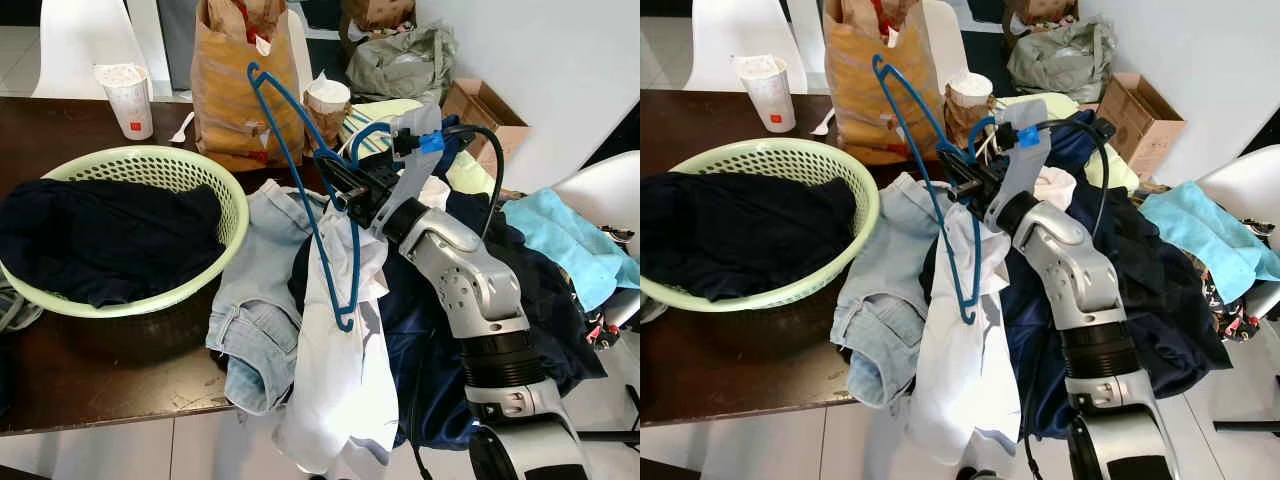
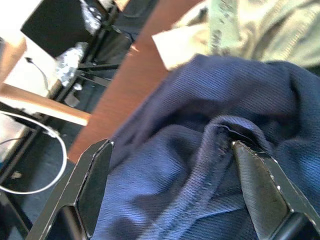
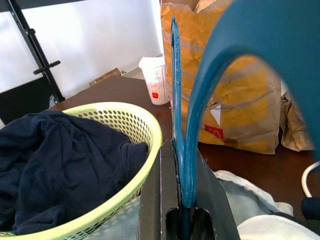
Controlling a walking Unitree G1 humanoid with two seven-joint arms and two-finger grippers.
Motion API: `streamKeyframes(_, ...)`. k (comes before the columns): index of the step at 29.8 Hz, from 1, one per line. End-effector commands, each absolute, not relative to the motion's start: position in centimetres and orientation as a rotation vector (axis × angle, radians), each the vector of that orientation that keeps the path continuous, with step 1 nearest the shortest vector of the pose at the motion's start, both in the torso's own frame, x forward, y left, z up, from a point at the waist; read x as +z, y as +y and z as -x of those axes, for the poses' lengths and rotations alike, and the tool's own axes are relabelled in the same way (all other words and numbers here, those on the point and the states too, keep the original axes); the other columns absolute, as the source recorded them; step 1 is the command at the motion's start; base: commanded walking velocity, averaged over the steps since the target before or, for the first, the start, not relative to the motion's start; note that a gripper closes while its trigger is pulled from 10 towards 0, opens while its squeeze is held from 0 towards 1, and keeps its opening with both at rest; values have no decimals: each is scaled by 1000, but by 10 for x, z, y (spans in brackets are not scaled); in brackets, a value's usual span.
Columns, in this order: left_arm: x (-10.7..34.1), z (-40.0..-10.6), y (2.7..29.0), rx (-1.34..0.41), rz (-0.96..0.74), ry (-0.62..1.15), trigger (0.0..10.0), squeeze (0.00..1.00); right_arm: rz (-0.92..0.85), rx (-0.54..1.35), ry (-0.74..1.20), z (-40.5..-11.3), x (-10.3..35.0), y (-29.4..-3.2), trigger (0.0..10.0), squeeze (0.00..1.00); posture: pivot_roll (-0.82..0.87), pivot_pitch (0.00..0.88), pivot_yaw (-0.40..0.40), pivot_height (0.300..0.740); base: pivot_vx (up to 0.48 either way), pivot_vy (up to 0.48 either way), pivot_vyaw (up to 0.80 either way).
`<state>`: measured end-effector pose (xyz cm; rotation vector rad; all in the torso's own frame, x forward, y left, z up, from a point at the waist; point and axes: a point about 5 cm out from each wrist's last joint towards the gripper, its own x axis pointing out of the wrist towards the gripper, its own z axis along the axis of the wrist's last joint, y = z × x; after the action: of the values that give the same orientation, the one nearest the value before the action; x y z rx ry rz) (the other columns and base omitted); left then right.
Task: Hang hanger
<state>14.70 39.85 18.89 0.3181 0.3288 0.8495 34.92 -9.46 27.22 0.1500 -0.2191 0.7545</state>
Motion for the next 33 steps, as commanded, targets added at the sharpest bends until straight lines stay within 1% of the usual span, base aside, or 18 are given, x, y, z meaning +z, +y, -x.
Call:
streamKeyframes(1,178,-146,396,825,-298,365,9451,0,-128,745,-219,-348,274,-100,10000,0,38,197,-115,740,0,0,0)
streamKeyframes(2,178,-147,396,822,-299,367,8549,0,-127,745,-218,-348,274,-100,10000,0,38,199,-115,740,0,0,0)
streamKeyframes(3,178,-147,396,822,-299,367,8549,0,-127,745,-218,-348,274,-100,10000,0,38,199,-115,740,0,0,0)
streamKeyframes(4,178,-147,396,821,-300,366,7255,0,-127,744,-217,-348,274,-100,10000,0,38,199,-115,740,0,0,0)
streamKeyframes(5,178,-147,396,820,-300,365,4745,0,-127,743,-217,-348,274,-100,10000,0,37,200,-113,740,0,0,0)
streamKeyframes(6,178,-147,396,820,-300,365,4745,0,-127,743,-217,-348,274,-100,10000,0,37,200,-113,740,0,0,0)
streamKeyframes(8,179,-148,396,817,-300,362,1804,0,-126,743,-215,-348,274,-101,10000,0,37,201,-114,740,0,0,0)
streamKeyframes(9,179,-148,396,817,-300,362,1804,0,-126,743,-215,-348,274,-101,10000,0,37,201,-114,740,0,0,0)
streamKeyframes(10,179,-149,396,816,-300,359,78,0,-126,743,-215,-347,273,-101,10000,0,38,203,-114,740,0,0,0)
streamKeyframes(27,177,-151,394,798,-298,362,0,0,-123,737,-214,-348,273,-102,10000,0,33,205,-112,740,0,0,0)
streamKeyframes(28,180,-158,388,753,-239,325,0,0,-123,734,-215,-348,273,-102,10000,0,31,206,-111,740,0,0,0)
streamKeyframes(30,180,-158,388,753,-239,325,0,0,-123,734,-215,-348,273,-102,10000,0,31,206,-111,740,0,0,0)
streamKeyframes(31,189,-169,377,660,-147,255,0,0,-125,734,-215,-348,273,-102,10000,0,34,202,-113,740,0,0,0)
streamKeyframes(32,210,-185,359,498,-40,133,0,0,-127,735,-216,-348,273,-102,10000,0,41,198,-113,740,0,0,0)
streamKeyframes(33,210,-185,359,498,-40,133,0,0,-127,735,-216,-348,273,-102,10000,0,41,198,-113,740,0,0,0)
